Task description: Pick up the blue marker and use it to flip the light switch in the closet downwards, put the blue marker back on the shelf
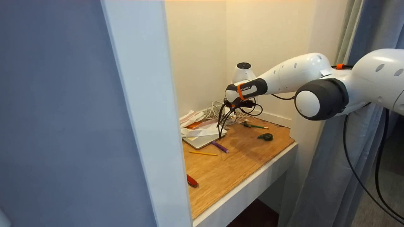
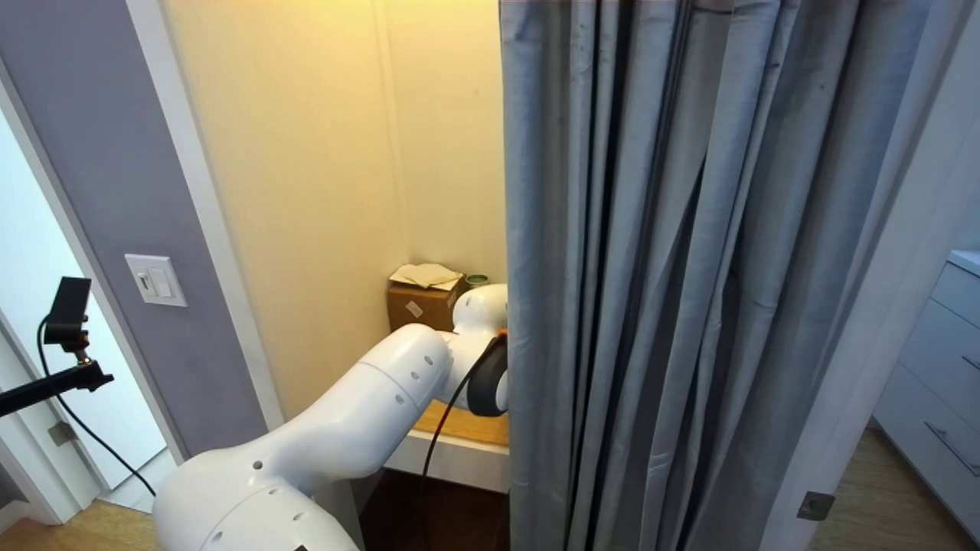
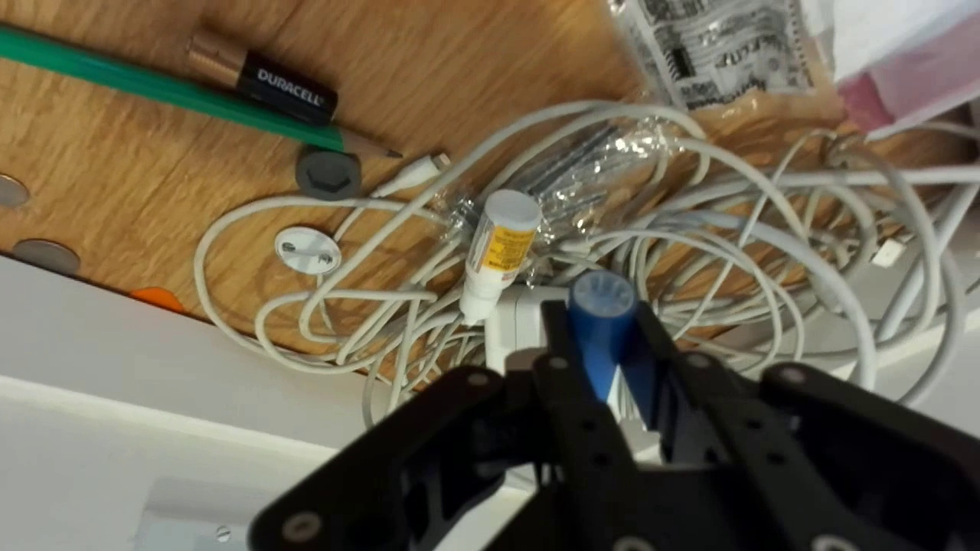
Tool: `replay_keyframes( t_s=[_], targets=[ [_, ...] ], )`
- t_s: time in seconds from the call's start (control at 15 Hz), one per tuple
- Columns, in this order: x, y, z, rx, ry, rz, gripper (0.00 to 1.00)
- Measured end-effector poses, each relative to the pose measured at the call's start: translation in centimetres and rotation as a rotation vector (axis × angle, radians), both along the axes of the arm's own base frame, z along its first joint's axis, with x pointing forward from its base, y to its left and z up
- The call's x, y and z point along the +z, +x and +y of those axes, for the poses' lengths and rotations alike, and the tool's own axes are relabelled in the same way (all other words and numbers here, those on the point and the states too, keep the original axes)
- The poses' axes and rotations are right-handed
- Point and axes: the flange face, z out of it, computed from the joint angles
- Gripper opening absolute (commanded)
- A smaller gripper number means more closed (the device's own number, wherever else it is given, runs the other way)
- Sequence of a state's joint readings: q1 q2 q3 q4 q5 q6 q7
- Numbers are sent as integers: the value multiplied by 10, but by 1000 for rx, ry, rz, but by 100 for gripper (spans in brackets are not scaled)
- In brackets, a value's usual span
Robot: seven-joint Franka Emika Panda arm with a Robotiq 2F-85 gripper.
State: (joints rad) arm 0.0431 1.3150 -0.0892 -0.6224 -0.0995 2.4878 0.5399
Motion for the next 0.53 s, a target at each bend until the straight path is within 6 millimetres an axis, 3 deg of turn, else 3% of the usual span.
replay_keyframes(
  t_s=[0.53],
  targets=[
    [-18,-17,-8,300,50,62,5]
  ],
)
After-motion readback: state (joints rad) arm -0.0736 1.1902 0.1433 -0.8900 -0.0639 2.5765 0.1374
